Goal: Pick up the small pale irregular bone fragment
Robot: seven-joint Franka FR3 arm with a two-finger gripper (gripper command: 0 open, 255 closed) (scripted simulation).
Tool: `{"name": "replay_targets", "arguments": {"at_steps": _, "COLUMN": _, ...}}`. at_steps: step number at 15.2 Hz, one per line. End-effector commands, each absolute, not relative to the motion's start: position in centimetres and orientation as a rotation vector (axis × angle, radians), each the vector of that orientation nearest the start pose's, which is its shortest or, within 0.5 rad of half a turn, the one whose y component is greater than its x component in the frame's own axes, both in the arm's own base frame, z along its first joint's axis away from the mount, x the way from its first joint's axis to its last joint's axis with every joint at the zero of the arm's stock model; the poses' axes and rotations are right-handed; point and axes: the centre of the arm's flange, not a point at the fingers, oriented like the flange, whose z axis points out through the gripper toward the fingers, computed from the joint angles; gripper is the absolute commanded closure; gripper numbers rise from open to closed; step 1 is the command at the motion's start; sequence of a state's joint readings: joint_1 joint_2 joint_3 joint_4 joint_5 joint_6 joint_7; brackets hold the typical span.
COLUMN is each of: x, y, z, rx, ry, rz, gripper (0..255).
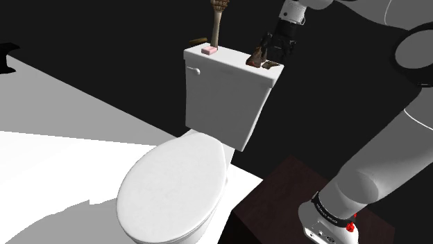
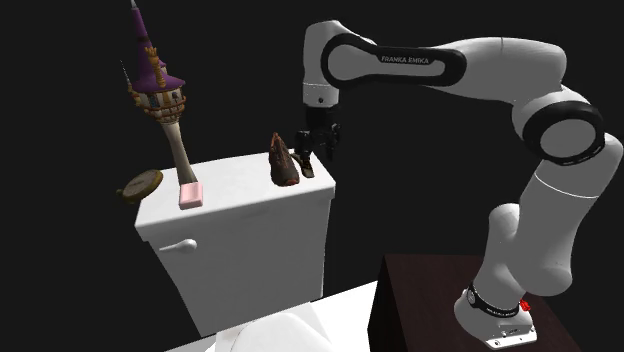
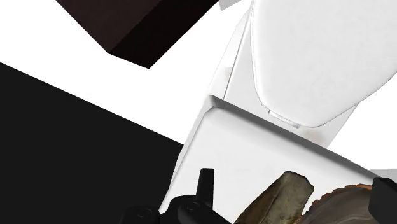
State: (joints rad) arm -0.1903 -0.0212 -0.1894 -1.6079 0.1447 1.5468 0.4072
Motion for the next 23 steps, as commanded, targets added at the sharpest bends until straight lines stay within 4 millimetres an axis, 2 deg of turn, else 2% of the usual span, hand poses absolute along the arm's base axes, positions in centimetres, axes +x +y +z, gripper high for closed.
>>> {"name": "replay_targets", "arguments": {"at_steps": 1, "x": 52.6, "y": -21.3, "z": 61.6, "rx": -2.709, "ry": 1.254, "rz": 0.065, "gripper": 0}}
{"name": "replay_targets", "arguments": {"at_steps": 7, "x": 54.9, "y": -28.9, "z": 61.2, "rx": -2.525, "ry": 1.551, "rz": 0.068, "gripper": 0}}
{"name": "replay_targets", "arguments": {"at_steps": 8, "x": 55.1, "y": -29.7, "z": 61.2, "rx": -2.505, "ry": 1.58, "rz": 0.069, "gripper": 0}}
{"name": "replay_targets", "arguments": {"at_steps": 15, "x": 55.1, "y": -29.7, "z": 57.5, "rx": -2.505, "ry": 1.58, "rz": 0.069, "gripper": 0}}
{"name": "replay_targets", "arguments": {"at_steps": 17, "x": 55.1, "y": -29.7, "z": 57.2, "rx": -2.505, "ry": 1.58, "rz": 0.069, "gripper": 0}}
{"name": "replay_targets", "arguments": {"at_steps": 18, "x": 55.0, "y": -29.6, "z": 57.4, "rx": -2.504, "ry": 1.58, "rz": 0.069, "gripper": 255}}
{"name": "replay_targets", "arguments": {"at_steps": 23, "x": 55.0, "y": -29.6, "z": 57.6, "rx": -2.504, "ry": 1.58, "rz": 0.068, "gripper": 255}}
